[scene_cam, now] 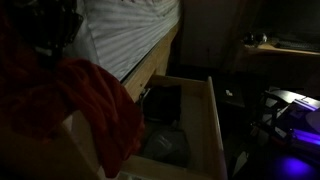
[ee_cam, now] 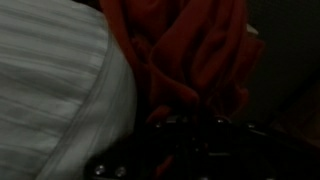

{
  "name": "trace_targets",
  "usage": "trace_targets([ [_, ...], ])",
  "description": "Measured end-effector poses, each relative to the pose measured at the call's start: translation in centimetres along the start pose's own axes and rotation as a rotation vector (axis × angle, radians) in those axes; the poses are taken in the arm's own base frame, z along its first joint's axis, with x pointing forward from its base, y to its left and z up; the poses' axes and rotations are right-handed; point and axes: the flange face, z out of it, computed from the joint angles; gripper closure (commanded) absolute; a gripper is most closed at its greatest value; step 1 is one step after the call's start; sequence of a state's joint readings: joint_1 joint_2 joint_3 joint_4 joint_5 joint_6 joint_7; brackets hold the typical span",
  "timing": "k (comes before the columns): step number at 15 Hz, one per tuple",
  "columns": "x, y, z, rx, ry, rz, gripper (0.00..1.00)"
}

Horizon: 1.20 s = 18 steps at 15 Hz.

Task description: Put the orange cloth at the edge of the bed then put it back

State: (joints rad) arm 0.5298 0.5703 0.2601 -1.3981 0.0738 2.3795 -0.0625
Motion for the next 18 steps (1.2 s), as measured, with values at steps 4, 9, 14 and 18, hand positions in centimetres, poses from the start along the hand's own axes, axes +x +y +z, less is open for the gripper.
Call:
trace_targets([
  [4, 1.0, -1.2, -2.0, 0.067, 0.023, 0.027, 0.99],
  [9, 5.5, -3.8, -14.8, 0.142, 0.094, 0.024, 0.99],
  [14, 6.4, -6.4, -27.9, 0.061, 0.128, 0.065, 0.99],
  [18, 3.8, -9.2, -37.6, -0.091, 0.101, 0.184, 0.99],
])
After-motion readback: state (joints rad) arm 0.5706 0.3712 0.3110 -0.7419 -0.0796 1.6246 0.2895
